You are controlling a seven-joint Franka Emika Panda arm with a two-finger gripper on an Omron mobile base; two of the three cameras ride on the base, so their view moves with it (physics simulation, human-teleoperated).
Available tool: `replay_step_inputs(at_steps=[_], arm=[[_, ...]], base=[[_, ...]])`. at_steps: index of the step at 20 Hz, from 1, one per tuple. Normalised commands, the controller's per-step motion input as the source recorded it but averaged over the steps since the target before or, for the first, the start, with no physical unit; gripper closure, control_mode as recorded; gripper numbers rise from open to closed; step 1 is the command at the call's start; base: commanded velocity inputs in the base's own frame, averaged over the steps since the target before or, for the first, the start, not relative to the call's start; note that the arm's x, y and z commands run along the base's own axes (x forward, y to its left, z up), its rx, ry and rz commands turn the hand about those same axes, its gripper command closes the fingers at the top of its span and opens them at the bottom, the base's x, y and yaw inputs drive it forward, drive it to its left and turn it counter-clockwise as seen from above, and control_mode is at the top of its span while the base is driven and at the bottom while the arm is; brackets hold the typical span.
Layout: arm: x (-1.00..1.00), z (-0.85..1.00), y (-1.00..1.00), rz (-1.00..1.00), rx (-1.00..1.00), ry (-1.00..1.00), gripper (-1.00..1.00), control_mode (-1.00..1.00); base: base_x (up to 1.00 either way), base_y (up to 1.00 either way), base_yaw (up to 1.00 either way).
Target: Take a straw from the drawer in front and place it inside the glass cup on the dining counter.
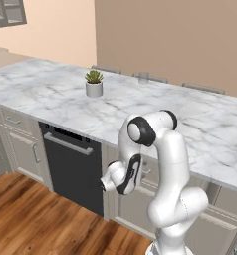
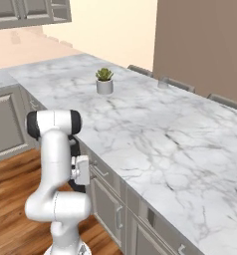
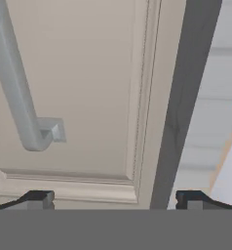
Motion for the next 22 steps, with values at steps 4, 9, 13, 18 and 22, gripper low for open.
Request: replay_step_inputs(at_steps=[4, 9, 13, 18, 22], arm=[[0.25, -0.08, -0.23, 0.00, 0.00, 0.00, -1.00, -1.00], [0.11, -0.19, -0.06, 0.00, 0.00, 0.00, -1.00, -1.00], [0.20, -0.26, 0.00, 0.00, 0.00, -0.03, -1.00, -1.00], [0.27, -0.29, 0.00, 0.00, 0.00, -0.04, -1.00, -1.00], [0.26, -0.57, 0.00, 0.00, 0.00, 0.00, -1.00, -1.00]], base=[[0.00, 0.00, 0.00], [0.00, 0.00, 0.00], [0.00, 0.00, 0.00], [0.00, 0.00, 0.00], [0.00, 0.00, 0.00]])
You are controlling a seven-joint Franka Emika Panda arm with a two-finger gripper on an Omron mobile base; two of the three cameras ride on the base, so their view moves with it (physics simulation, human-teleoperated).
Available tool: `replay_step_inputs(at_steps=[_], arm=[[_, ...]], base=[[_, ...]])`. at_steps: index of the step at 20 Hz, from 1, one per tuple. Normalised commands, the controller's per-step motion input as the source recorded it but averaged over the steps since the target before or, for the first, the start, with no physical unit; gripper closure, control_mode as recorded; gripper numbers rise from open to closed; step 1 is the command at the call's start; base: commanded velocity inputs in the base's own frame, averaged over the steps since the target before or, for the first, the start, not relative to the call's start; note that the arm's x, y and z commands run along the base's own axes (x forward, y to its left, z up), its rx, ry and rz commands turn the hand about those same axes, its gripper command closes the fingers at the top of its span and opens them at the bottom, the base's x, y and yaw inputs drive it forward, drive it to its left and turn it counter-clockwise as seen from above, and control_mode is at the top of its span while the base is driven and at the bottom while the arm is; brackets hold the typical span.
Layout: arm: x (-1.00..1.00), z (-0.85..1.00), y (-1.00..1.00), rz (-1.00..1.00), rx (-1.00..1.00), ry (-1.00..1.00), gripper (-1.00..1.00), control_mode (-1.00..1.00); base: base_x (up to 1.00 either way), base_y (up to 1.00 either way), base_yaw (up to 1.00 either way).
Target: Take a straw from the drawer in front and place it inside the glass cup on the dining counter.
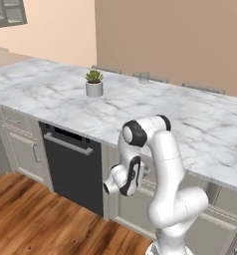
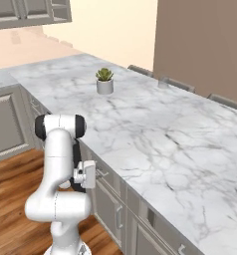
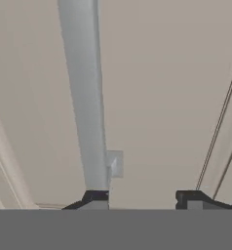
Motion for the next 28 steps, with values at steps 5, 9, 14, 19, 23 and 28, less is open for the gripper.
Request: replay_step_inputs(at_steps=[5, 9, 14, 19, 23, 28], arm=[[0.23, -0.19, 0.00, 0.00, 0.00, -0.01, -1.00, -1.00], [0.00, 0.00, 0.01, 0.00, 0.00, -0.06, -1.00, -1.00], [0.34, 0.00, 0.00, 0.00, 0.00, -0.07, -1.00, -1.00], [0.54, -0.07, 0.00, 0.00, 0.00, -0.04, -1.00, -1.00], [0.54, -0.39, 0.00, 0.00, 0.00, 0.00, 1.00, -1.00], [0.38, -0.32, 0.00, 0.00, 0.00, 0.00, 1.00, -1.00]], base=[[0.00, 0.00, 0.00], [0.00, 0.00, 0.00], [0.00, 0.00, 0.00], [0.00, 0.00, 0.00], [0.00, 0.00, 0.00], [0.00, 0.00, 0.00]])
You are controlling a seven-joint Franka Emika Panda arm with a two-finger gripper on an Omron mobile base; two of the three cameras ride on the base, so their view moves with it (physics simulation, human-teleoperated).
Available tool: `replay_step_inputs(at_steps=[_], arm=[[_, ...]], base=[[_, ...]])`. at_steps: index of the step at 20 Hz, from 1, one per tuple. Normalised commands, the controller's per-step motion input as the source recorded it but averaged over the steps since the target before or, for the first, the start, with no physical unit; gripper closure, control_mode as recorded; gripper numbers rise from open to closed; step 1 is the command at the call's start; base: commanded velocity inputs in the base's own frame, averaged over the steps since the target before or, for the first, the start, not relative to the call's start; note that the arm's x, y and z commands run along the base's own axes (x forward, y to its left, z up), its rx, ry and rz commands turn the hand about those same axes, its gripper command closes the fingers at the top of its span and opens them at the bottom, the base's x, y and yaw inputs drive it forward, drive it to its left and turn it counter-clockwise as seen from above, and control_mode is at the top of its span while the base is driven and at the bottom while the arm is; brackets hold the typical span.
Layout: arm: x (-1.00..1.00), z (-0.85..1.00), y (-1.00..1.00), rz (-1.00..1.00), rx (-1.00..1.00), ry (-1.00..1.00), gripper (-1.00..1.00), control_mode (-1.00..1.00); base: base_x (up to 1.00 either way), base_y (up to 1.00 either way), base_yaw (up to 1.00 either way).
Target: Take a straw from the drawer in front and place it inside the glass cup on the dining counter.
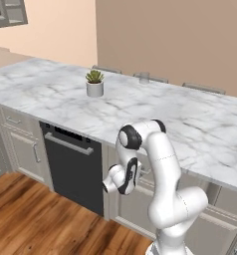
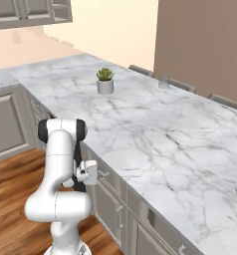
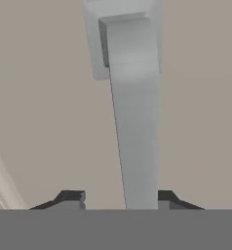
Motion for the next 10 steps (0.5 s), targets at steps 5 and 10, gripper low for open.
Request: replay_step_inputs(at_steps=[5, 10], arm=[[0.08, -0.05, 0.02, 0.00, 0.08, 0.00, 1.00, -1.00], [-0.22, -0.05, 0.34, 0.06, 0.23, 0.11, 1.00, -1.00]], base=[[0.00, 0.00, 0.00], [0.00, 0.00, 0.00]])
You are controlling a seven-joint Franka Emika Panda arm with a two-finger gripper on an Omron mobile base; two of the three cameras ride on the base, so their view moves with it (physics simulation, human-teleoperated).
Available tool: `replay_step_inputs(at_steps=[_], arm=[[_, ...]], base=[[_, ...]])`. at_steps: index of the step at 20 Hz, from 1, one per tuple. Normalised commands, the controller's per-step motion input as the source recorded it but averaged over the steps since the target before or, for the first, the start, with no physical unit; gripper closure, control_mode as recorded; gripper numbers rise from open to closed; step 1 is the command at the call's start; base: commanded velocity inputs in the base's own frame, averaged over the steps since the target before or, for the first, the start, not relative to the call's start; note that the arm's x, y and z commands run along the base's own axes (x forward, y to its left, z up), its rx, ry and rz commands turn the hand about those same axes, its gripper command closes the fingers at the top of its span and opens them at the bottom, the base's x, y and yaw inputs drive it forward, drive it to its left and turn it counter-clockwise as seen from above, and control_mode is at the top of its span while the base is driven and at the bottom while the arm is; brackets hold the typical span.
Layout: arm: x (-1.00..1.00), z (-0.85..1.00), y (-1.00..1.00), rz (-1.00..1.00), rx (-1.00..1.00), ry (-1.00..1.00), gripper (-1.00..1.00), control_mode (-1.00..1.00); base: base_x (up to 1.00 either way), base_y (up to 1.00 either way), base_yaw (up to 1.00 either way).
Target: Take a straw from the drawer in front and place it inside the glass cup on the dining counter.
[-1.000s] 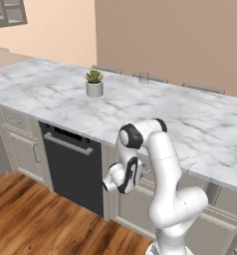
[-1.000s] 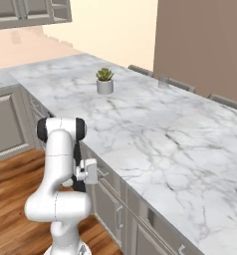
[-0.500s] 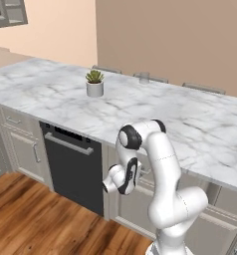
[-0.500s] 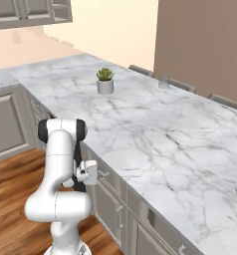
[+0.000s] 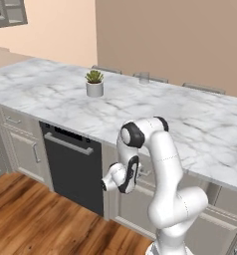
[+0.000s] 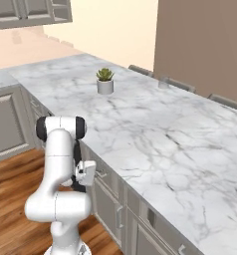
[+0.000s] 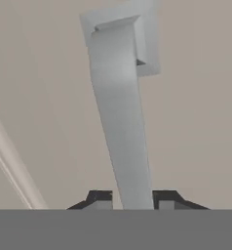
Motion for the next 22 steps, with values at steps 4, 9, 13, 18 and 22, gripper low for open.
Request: replay_step_inputs(at_steps=[4, 9, 13, 18, 22], arm=[[-0.43, -0.12, 0.93, 0.22, 0.19, 0.08, 1.00, -1.00], [-0.32, -0.16, 1.00, 0.25, 0.09, 0.00, 1.00, -1.00], [-0.21, -0.13, 1.00, 0.22, 0.05, 0.00, 1.00, -1.00], [-0.07, -0.01, 1.00, 0.15, 0.08, 0.06, 1.00, -1.00], [0.00, 0.00, 1.00, 0.07, 0.09, 0.15, 1.00, -1.00]], base=[[0.00, 0.00, 0.00], [0.00, 0.00, 0.00], [0.00, 0.00, 0.00], [0.00, 0.00, 0.00], [0.00, 0.00, 0.00]])
